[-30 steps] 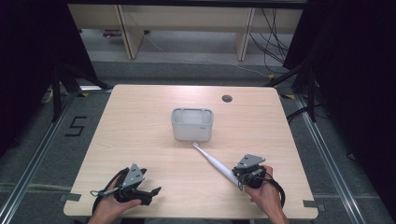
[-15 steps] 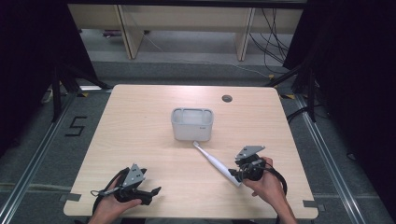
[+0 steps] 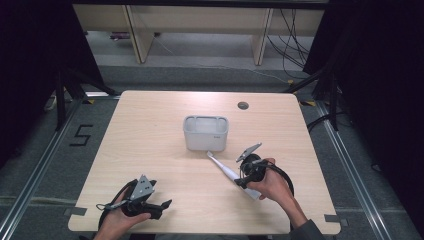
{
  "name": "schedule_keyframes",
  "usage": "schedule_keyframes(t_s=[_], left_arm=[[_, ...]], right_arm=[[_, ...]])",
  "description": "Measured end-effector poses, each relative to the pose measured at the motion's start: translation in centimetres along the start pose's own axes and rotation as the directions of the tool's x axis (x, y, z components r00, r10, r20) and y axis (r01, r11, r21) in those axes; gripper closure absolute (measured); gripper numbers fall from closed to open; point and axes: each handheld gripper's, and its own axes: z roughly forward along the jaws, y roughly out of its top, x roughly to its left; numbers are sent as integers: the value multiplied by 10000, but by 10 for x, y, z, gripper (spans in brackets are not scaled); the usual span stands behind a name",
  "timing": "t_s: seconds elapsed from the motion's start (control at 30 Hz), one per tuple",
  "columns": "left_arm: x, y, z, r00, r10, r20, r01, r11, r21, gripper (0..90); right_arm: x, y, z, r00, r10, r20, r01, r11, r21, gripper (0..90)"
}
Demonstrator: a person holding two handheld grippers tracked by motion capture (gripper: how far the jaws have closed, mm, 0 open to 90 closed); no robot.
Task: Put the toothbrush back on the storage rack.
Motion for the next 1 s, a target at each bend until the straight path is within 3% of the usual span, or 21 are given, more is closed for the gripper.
schedule_keyframes(t_s=[0.03,0.1,0.27,0.3,0.5,0.73,0.8,0.87,1.0], left_arm=[[1,0,0,9999,141,15,-141,9999,38,154],[-1,0,1,9998,-154,97,155,9998,-94,154],[0,0,1,9998,-111,165,112,9999,-39,154],[1,0,-1,9999,71,79,-71,10000,69,154],[0,1,-1,10000,63,60,-63,10000,19,154],[0,0,0,10000,-91,-10,91,10000,-39,154],[0,0,-1,10000,50,80,-50,10000,-38,154],[0,0,0,10000,-11,74,11,10000,-16,154],[0,1,-1,10000,-15,87,15,10000,-27,154]], right_arm=[[0,1,1,10000,-26,-6,26,9999,110,495],[-1,7,6,9996,-262,-56,263,9991,328,497],[0,12,12,9997,-234,-119,243,9965,796,502],[0,13,14,9996,-247,-141,258,9958,875,508],[-3,22,22,9981,-577,-216,600,9890,1350,534],[-2,28,29,9990,-390,-235,428,9796,1961,574],[-3,29,31,9982,-529,-277,574,9778,2014,586],[-3,31,32,9983,-495,-324,556,9712,2316,600],[-5,33,34,9976,-510,-468,609,9676,2449,630]])
